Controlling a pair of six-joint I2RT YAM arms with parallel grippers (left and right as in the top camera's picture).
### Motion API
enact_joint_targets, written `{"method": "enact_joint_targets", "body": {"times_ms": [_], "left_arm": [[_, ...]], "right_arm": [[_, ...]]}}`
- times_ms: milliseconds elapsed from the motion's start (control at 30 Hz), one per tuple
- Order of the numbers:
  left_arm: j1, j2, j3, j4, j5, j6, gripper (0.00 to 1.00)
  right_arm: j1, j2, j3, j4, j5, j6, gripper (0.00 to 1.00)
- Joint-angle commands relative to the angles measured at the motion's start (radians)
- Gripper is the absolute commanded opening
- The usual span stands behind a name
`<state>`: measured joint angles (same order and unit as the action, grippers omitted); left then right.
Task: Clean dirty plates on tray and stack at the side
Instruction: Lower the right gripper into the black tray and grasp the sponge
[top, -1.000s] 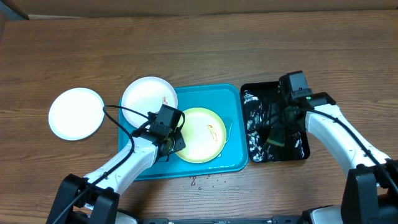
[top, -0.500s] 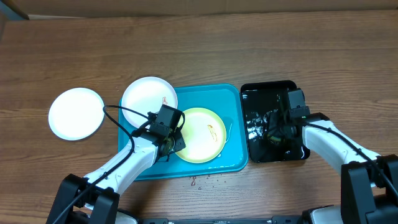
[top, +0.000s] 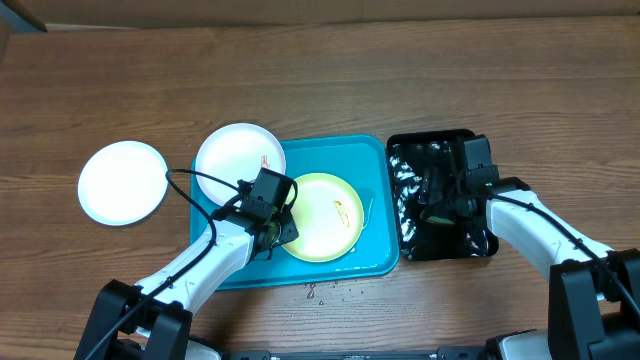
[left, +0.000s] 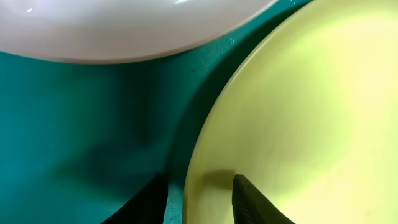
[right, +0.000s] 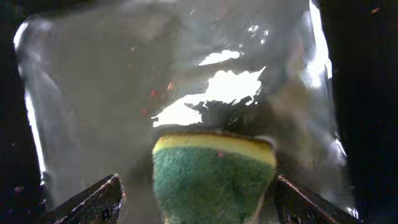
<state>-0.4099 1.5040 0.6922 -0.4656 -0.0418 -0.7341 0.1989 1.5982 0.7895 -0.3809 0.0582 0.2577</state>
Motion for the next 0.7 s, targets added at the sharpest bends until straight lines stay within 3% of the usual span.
{"method": "enact_joint_targets", "body": {"times_ms": [0,133,167,200,267,300,333,367,400,433,500,667], "left_arm": [[0.003,0.013,-0.012,-0.002,-0.014,-0.003,0.36],[0.003,0.013,-0.012,-0.001,-0.014,-0.003,0.36],[0.003,0.013,-0.012,-0.001,-0.014,-0.003,0.36],[0.003,0.013,-0.012,-0.001,-0.014,-0.003,0.36],[0.003,0.013,-0.012,-0.001,-0.014,-0.003,0.35],[0.003,0.013,-0.012,-0.001,-0.014,-0.003,0.32],[0.003,0.013,-0.012,-0.001,-0.014,-0.003,0.31],[0.003,0.013,-0.012,-0.002,-0.014,-0.003,0.30],[0.003,0.013,-0.012,-0.002,-0.014,-0.002,0.32],[0.003,0.013,-0.012,-0.002,-0.014,-0.002,0.35],[0.003,0.013,-0.012,-0.002,-0.018,0.005,0.35],[0.003,0.013,-0.021,-0.001,-0.021,0.005,0.36]], "right_arm": [[0.002,0.028,0.029,0.014,0.046,0.000,0.80],[0.003,0.074,0.029,0.033,0.045,0.000,0.78],[0.003,0.089,0.029,0.042,0.046,0.000,0.74],[0.003,0.099,0.029,0.048,0.046,0.000,0.61],[0.003,0.100,0.031,0.055,0.045,0.000,0.11],[0.003,0.090,0.037,0.050,0.041,0.000,0.04],[0.003,0.081,0.046,0.040,0.032,0.000,0.05],[0.003,0.069,0.060,0.026,0.020,0.000,0.21],[0.003,0.053,0.080,0.001,0.002,0.000,0.46],[0.003,0.040,0.100,-0.030,-0.011,0.000,0.60],[0.003,0.018,0.138,-0.108,-0.023,0.000,0.66],[0.003,0.016,0.157,-0.220,-0.022,0.000,0.69]]}}
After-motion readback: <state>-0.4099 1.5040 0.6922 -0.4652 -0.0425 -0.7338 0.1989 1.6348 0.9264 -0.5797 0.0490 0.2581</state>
